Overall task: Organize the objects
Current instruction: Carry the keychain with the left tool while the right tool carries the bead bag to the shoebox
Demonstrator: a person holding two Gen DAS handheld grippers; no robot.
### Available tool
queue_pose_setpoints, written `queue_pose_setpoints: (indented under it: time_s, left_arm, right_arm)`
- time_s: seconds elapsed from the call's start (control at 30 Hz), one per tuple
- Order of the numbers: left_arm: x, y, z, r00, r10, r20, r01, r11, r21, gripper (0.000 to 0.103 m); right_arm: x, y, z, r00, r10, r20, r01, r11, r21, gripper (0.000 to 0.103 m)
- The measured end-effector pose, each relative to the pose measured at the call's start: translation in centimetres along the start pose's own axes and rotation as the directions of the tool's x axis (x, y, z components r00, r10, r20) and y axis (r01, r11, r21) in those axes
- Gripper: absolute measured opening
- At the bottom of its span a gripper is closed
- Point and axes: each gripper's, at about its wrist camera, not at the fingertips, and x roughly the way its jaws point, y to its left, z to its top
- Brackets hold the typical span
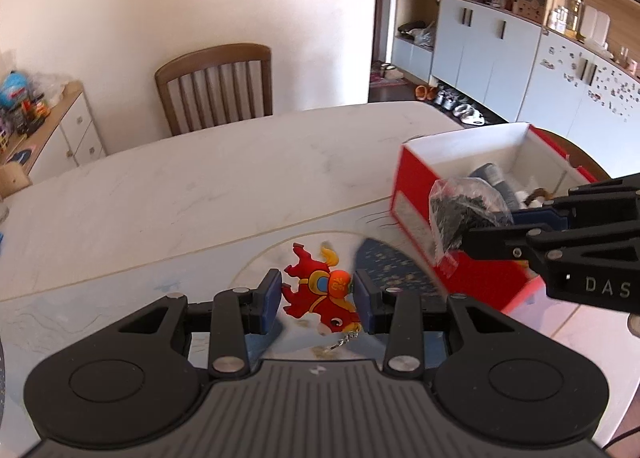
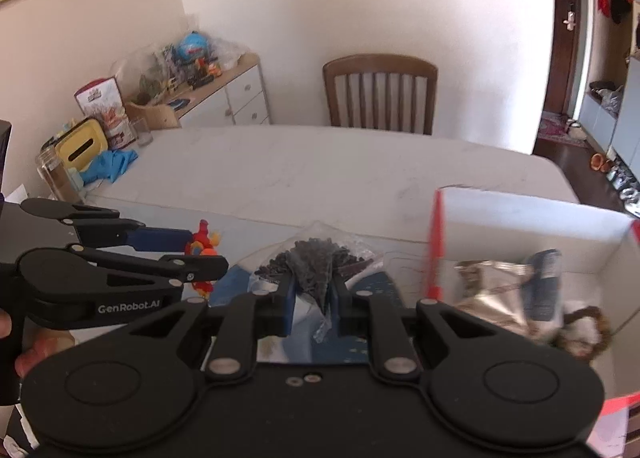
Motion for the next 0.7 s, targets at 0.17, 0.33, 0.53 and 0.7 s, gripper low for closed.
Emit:
queue_pose_setpoints:
  time_s: [0.17,0.33,0.53,0.7]
  left_arm:
    - [-0.7,-3.0,1.1,0.999,-0.021,0.028,0.020,0.999,0.026,0.038]
    - [-0.4,-6.4,2.3,0.998,-0.041,0.043,0.039,0.998,0.047,0.038]
    - [0.8,-10.0,3.7,0.996,-0.069,0.047,0.066,0.996,0.066,0.038]
    - [1.9,-13.0,4.9,0.994,-0.092,0.050,0.087,0.992,0.094,0.038]
  right_arm:
    - [-2.3,-2.8,-0.2,0.999,-0.022,0.027,0.022,1.000,0.018,0.016]
    - [-4.0,-5.9,-0.8,0.997,-0.063,0.039,0.061,0.998,0.035,0.016]
    - [-5.9,-10.2,-1.9,0.993,-0.109,0.043,0.106,0.992,0.065,0.016]
    - [-6.8,-13.1,-2.7,0.989,-0.139,0.043,0.135,0.987,0.084,0.016]
